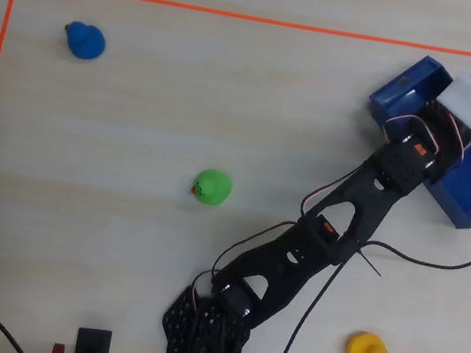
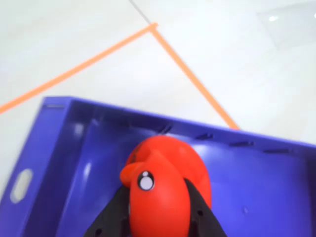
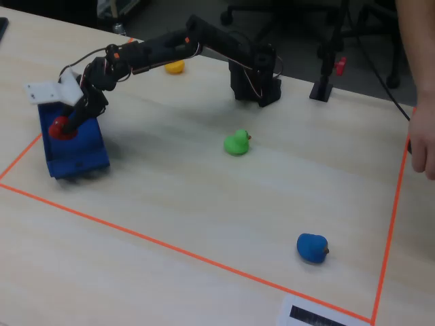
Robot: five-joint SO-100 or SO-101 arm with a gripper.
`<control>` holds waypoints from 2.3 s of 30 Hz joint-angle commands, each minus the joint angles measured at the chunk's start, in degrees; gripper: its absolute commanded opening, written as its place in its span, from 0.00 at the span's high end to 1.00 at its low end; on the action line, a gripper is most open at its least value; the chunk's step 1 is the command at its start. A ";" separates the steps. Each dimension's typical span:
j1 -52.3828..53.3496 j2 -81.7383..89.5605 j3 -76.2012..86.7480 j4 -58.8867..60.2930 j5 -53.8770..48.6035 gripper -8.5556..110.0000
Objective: Grasp red duck and put it into box.
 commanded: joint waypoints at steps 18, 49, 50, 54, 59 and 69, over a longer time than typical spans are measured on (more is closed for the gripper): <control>2.64 -3.96 -7.29 -1.05 1.93 0.75; -23.64 64.86 42.98 37.00 15.21 0.93; -25.58 69.17 48.78 36.74 14.33 0.93; -32.78 85.69 70.22 37.79 10.99 0.93; -39.64 101.07 88.59 39.81 9.40 0.93; -44.03 120.59 113.03 38.41 7.38 0.93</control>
